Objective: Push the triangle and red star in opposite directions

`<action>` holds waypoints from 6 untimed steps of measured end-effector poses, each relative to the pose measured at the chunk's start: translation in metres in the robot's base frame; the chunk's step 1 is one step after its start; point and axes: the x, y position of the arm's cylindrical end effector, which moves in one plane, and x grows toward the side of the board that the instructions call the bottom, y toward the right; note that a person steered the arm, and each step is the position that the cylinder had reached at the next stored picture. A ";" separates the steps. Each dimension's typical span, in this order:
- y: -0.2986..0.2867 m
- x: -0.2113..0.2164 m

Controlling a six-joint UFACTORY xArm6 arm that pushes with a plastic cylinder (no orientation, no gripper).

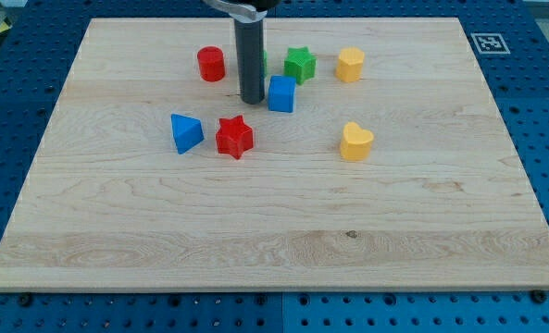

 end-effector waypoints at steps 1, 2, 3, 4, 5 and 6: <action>-0.021 0.019; -0.042 0.045; -0.065 0.065; -0.068 0.090; -0.056 0.104; -0.040 0.100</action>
